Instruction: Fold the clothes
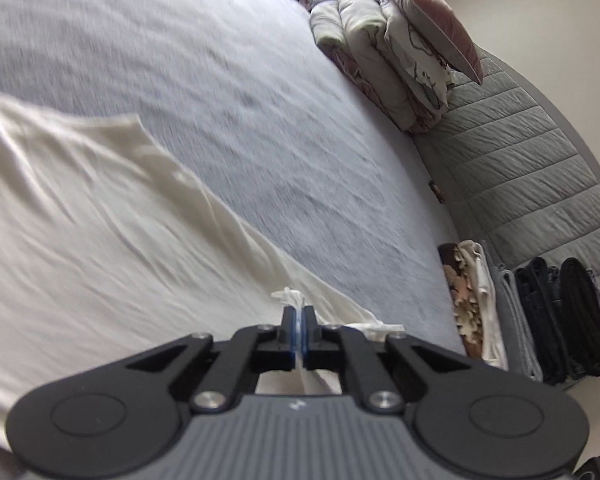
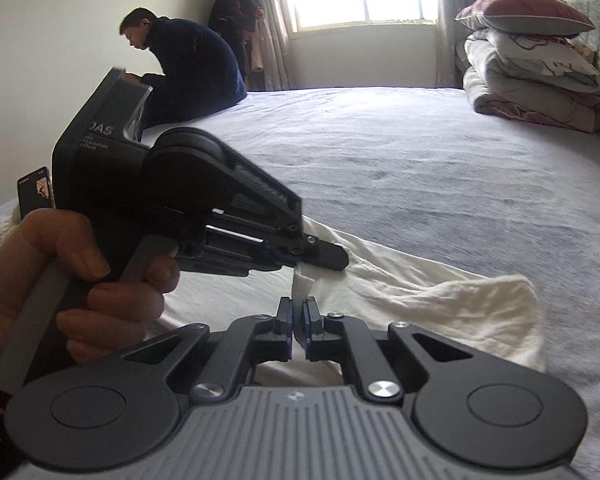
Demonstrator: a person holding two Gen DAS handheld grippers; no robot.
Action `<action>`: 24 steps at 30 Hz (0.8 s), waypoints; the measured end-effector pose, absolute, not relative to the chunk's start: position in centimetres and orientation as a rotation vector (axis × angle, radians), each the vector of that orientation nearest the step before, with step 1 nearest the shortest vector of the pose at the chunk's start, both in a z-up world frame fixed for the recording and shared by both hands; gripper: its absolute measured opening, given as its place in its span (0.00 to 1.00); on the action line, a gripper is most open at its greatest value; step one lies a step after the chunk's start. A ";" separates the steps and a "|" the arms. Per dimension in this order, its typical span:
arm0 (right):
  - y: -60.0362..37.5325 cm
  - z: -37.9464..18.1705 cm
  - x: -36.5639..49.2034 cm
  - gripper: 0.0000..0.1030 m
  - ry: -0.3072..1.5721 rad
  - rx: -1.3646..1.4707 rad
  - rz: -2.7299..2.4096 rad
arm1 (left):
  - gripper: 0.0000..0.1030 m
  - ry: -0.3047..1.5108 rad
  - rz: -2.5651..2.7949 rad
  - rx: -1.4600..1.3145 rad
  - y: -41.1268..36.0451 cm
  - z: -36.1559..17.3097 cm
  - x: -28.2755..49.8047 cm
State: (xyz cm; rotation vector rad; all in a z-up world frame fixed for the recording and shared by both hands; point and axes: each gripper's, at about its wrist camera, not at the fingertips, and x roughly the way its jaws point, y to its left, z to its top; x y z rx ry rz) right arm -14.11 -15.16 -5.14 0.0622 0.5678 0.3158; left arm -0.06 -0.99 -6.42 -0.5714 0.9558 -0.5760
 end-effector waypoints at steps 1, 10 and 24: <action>-14.5 -5.2 -13.9 0.06 0.567 0.061 0.323 | 0.02 0.945 -0.565 -0.555 -0.5 -6.2 0.1; -9.5 -5.7 -11.5 0.06 0.576 0.148 0.402 | 0.02 0.929 -0.449 -0.533 5.6 -5.9 2.6; -2.6 -7.3 -10.9 0.29 0.515 -0.095 0.406 | 0.02 0.972 -0.424 -0.551 10.6 -7.6 3.5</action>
